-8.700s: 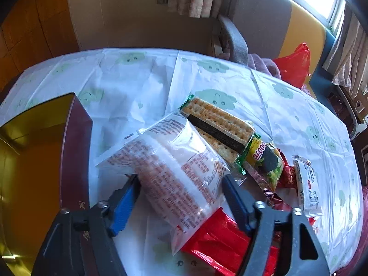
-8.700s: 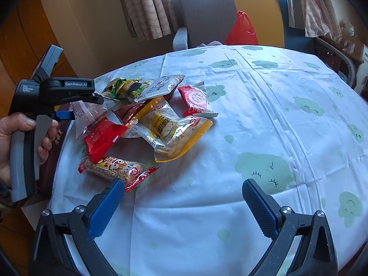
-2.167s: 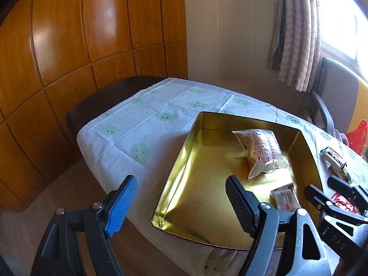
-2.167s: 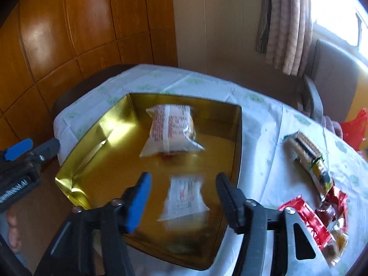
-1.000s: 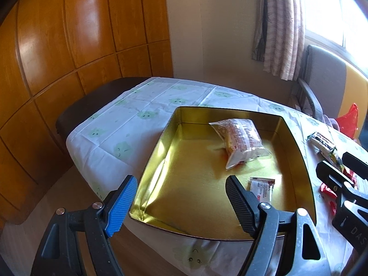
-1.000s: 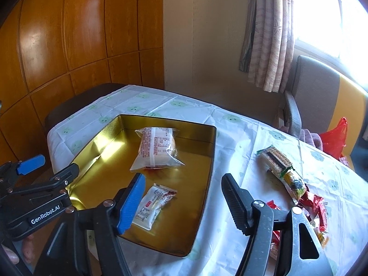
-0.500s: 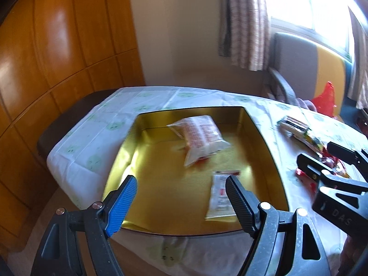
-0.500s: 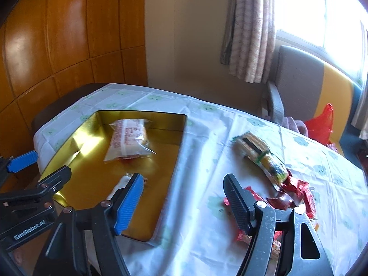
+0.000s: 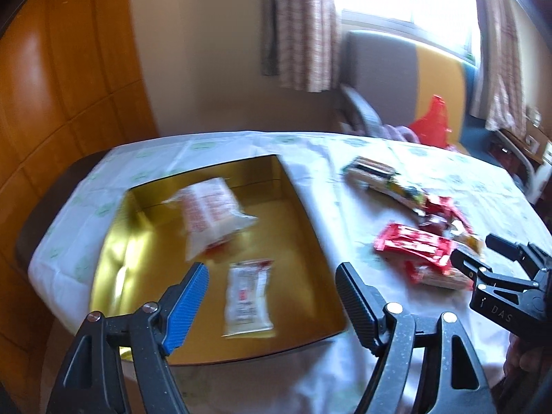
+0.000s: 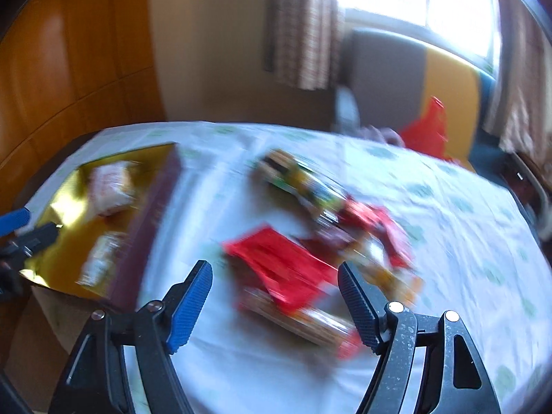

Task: Organize snacks
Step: 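Move both tools back toward the snack pile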

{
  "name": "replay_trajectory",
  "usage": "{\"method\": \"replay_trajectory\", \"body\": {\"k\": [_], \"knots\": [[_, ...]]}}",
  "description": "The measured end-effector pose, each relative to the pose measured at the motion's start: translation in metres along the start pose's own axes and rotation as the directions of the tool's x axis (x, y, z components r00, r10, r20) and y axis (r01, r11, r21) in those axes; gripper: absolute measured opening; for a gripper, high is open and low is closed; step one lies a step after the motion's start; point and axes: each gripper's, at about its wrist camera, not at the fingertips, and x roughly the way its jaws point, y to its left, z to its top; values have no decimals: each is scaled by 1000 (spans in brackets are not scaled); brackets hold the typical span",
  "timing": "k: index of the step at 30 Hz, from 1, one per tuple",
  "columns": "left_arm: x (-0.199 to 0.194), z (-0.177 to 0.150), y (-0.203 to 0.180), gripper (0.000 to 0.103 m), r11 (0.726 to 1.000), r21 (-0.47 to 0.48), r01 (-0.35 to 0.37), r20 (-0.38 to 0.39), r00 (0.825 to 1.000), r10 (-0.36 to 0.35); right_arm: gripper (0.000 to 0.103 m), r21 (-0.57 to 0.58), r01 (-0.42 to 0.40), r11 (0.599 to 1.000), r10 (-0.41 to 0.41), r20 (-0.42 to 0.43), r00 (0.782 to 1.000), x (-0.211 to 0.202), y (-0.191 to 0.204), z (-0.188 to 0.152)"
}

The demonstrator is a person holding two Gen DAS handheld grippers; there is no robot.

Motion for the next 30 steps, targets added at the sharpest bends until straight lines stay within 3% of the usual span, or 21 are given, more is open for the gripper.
{"method": "replay_trajectory", "body": {"k": [4,7,9,14,24,30], "knots": [[4,8,-29,72,994,74,80,-14,997,-79,76,102,70,992,-65,-48,997,-3,-50,-22],[14,14,-48,67,981,83,173,-72,983,-167,76,159,115,981,-104,-80,991,-5,-81,-37],[26,18,-62,59,968,57,245,-131,963,-236,76,181,139,974,-122,-101,987,-5,-94,-45],[60,25,-92,56,942,-31,334,-267,905,-330,76,211,155,965,-131,-121,984,-6,-110,-59],[124,37,-112,56,914,-232,331,-391,829,-400,78,203,133,970,-111,-117,987,-2,-114,-66],[152,41,-112,57,907,-302,293,-425,810,-403,79,216,124,969,-96,-136,986,4,-119,-71]]}}
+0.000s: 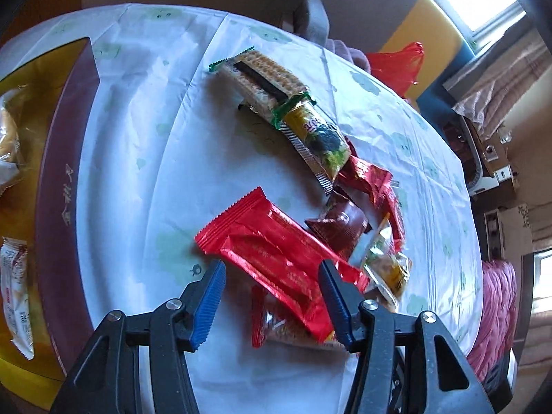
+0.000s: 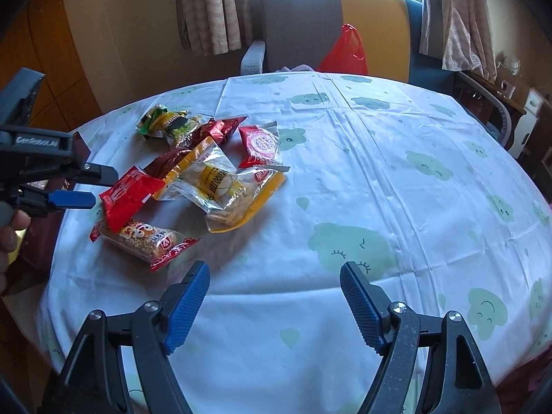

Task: Organize snacks
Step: 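Move both tools back toward the snack pile, then grasp the red packet with the left tool while the right tool grasps a red-white packet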

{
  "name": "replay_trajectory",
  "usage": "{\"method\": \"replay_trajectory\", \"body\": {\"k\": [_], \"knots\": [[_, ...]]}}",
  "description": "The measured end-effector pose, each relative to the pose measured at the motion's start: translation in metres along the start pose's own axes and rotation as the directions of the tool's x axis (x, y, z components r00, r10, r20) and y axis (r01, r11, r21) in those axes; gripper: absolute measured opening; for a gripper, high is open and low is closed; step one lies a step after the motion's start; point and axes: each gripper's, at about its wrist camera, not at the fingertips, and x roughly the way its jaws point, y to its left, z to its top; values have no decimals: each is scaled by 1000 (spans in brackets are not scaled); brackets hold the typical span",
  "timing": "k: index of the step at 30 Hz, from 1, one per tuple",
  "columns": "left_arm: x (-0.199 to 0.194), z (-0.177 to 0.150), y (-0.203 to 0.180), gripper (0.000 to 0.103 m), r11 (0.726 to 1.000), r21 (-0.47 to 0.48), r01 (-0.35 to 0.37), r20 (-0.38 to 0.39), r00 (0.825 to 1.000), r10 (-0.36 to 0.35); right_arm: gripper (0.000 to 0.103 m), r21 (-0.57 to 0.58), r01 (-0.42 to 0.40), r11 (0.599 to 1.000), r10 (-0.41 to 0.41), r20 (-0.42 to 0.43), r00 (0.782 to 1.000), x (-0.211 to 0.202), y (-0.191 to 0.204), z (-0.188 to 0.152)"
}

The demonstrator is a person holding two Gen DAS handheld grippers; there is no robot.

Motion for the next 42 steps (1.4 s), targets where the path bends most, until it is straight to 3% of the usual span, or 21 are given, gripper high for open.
{"method": "replay_trajectory", "body": {"k": [9,13,19,20,21,22,25,28,31,36,42], "knots": [[24,19,-16,59,999,17,-52,-5,999,52,81,32,-18,999,20,-40,999,12,-7,-5],[32,26,-26,62,997,45,-70,-5,998,70,88,8,-23,1000,23,-30,999,13,-4,-7],[44,25,-41,63,976,172,-132,19,991,130,94,-24,-17,1000,17,-16,1000,16,3,-10],[44,23,-41,60,970,200,-141,31,990,138,95,-26,-18,999,18,-14,1000,16,3,-11],[44,20,-43,45,959,227,-169,47,986,163,96,-29,-19,999,19,-11,1000,16,3,-11],[43,16,-43,39,944,257,-204,73,979,192,96,-34,-19,999,19,-9,1000,16,4,-12],[33,9,-29,38,951,265,-157,89,986,138,97,-47,-15,999,15,-5,1000,17,5,-12],[24,-6,-19,38,937,295,-188,111,980,162,96,-32,-35,999,35,-4,999,15,1,-11],[16,-30,-13,38,919,334,-208,136,976,171,89,-18,-41,999,41,-12,999,15,-3,-8],[6,-75,-14,38,882,408,-236,189,967,172,65,41,-61,997,62,-32,998,13,-18,1],[1,-103,-12,39,880,415,-233,229,962,147,54,134,-123,983,130,-46,990,13,-29,17]]}}
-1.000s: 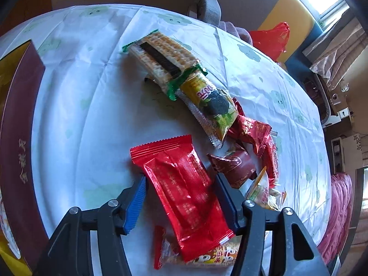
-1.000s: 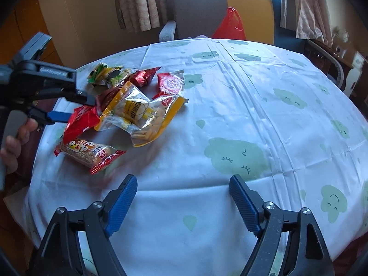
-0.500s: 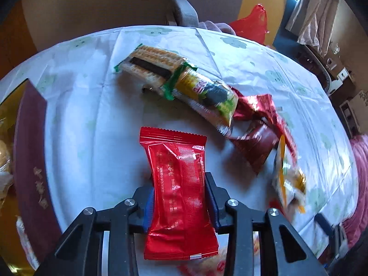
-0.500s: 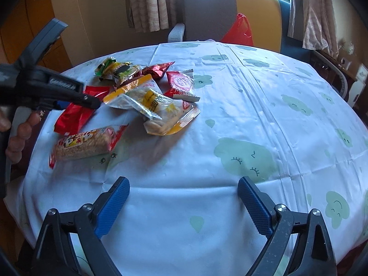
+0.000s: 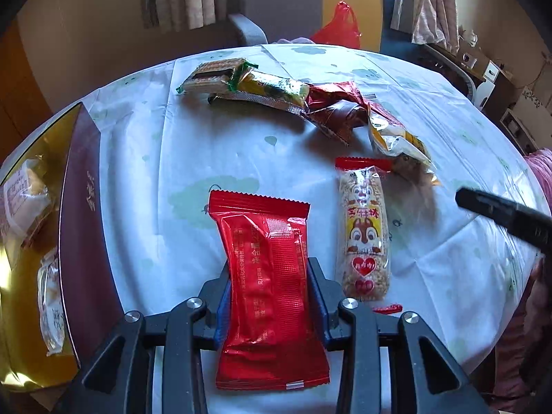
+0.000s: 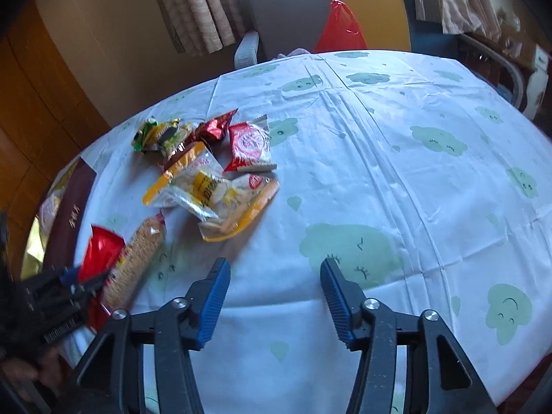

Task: Organize snacks
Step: 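Grasp the red packet with the left tool while the right tool grasps a red-white packet, then lower the red packet into the gold tin and open the left tool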

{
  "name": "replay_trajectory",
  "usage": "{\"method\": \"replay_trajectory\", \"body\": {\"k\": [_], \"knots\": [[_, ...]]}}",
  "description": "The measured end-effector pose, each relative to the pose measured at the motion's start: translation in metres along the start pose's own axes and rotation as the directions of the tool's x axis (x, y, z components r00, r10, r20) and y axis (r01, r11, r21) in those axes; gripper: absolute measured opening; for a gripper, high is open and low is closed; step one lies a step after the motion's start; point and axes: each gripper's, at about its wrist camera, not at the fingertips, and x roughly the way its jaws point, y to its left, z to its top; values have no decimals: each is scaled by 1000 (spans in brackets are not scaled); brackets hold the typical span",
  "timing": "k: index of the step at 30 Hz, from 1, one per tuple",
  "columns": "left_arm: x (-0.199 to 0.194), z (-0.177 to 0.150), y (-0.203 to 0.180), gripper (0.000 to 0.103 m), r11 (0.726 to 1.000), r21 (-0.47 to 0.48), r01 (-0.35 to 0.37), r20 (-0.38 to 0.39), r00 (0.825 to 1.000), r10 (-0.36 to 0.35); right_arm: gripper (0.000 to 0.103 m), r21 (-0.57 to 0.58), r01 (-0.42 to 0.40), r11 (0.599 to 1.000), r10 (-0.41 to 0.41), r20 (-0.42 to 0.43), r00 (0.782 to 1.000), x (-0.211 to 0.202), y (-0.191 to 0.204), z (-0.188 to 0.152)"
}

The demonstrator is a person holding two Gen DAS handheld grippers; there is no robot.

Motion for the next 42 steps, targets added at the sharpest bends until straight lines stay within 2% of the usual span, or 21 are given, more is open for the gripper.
{"method": "replay_trajectory", "body": {"k": [5,9,17,19,21,22,25,28,30,32,35,39,42], "knots": [[-1,-3,2,39,1000,-5,11,16,1000,-11,54,25,-49,998,48,28,998,-1,7,28],[-1,-5,2,39,1000,-6,8,34,999,-8,54,10,-48,999,47,47,998,8,16,58],[-3,-6,3,39,1000,-19,21,40,999,-20,54,-64,7,998,-11,-63,998,70,35,109],[-3,-6,4,39,999,-20,24,42,999,-23,54,-96,24,995,-33,-92,995,84,39,112],[-3,-6,5,39,999,-23,27,45,999,-26,29,-135,59,989,-74,-114,991,96,41,111],[-3,-6,5,39,999,-23,28,45,999,-27,29,-161,92,983,-109,-101,989,96,42,110],[-3,-6,5,39,999,-27,28,48,998,-26,28,-213,164,963,-179,-50,983,88,39,100],[-3,-6,6,39,999,-29,29,50,998,-27,34,-255,244,936,-249,10,968,83,26,86],[-3,-6,6,39,999,-30,27,51,998,-25,39,-236,234,943,-233,32,972,77,15,81],[-3,-6,5,39,999,-27,20,53,998,-18,41,-210,207,955,-199,58,978,75,6,76],[-4,-6,3,40,1000,-22,10,59,998,-8,40,-220,201,955,-186,85,979,73,2,72],[-4,-7,2,40,1000,-23,1,62,998,1,37,-252,243,937,-221,112,969,75,14,67],[-4,-7,1,40,1000,-21,-7,66,998,9,37,-239,227,944,-205,113,972,75,12,68]]}}
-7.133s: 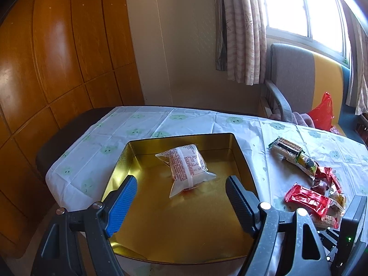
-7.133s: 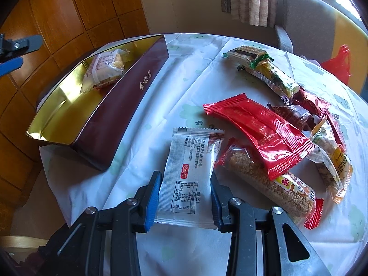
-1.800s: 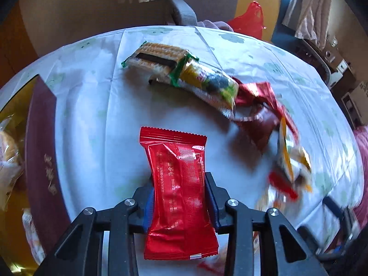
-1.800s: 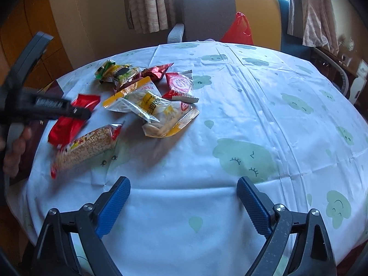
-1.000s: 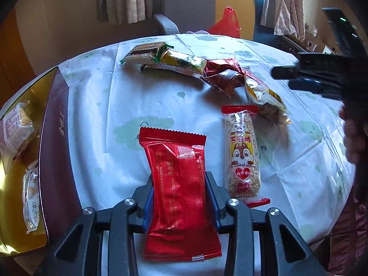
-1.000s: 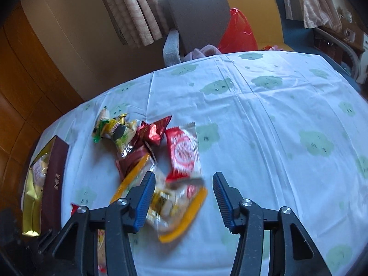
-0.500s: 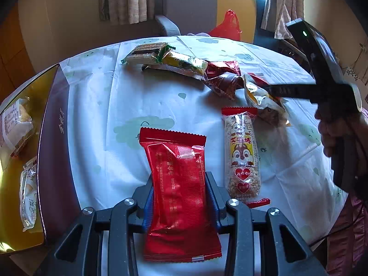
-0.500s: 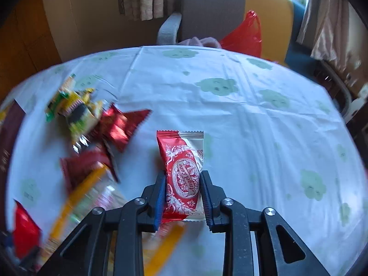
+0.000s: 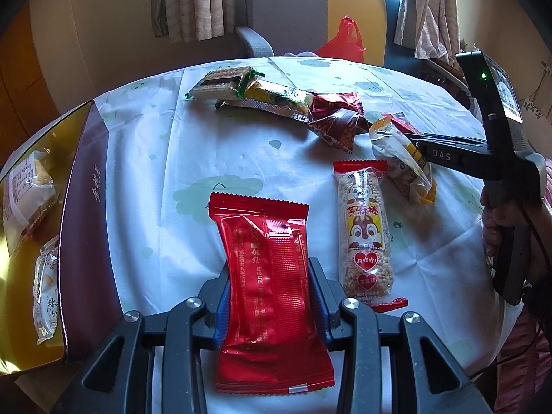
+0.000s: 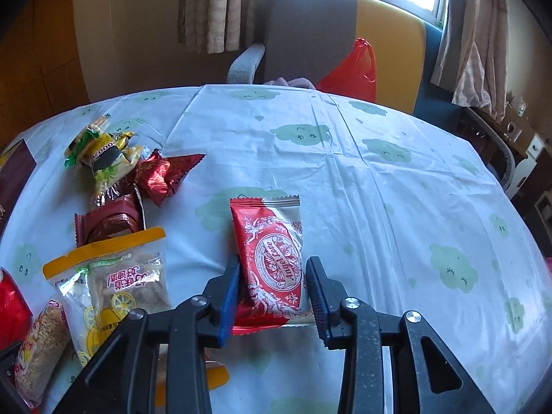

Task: Organize snacks
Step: 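Lower the red packet into the gold tin and open the left tool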

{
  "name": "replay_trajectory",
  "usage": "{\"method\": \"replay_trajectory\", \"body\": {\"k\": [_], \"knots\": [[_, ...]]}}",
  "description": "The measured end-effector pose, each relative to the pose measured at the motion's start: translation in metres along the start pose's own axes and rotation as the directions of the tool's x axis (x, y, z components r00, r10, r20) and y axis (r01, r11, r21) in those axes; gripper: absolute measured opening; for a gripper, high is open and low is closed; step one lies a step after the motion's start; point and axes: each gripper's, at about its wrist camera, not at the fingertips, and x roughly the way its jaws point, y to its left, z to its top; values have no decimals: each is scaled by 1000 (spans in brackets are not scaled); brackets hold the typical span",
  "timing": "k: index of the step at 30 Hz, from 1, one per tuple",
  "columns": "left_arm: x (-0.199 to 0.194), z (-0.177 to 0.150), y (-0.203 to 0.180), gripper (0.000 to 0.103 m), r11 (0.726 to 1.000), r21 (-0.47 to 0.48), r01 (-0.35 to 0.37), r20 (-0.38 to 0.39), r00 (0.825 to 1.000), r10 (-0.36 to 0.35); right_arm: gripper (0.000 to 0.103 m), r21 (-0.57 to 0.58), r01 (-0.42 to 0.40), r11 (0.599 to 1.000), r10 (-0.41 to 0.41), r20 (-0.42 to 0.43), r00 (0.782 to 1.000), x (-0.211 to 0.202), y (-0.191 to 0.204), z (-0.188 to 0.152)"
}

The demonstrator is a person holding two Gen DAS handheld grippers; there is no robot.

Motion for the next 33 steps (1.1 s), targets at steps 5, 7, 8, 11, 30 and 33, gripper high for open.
{"method": "replay_trajectory", "body": {"k": [5,7,8,11,30,33], "knots": [[0,-1,-1,40,1000,1,-5,4,1000,5,37,5,-6,1000,6,8,1000,0,-1,-1],[0,-1,-1,40,1000,4,-8,6,1000,8,38,10,-12,1000,11,10,1000,0,-2,-2],[0,-1,-2,40,1000,5,-9,7,1000,9,38,11,-13,1000,13,11,1000,0,-2,-2],[0,-1,-2,40,1000,5,-10,9,1000,10,38,11,-14,1000,14,13,1000,0,-1,-1],[-111,30,85,39,981,-191,38,225,974,6,38,17,-21,1000,21,19,1000,0,-2,-2],[-100,27,131,39,943,-334,-14,156,985,70,38,16,-20,1000,19,19,1000,0,-2,-2]]}}
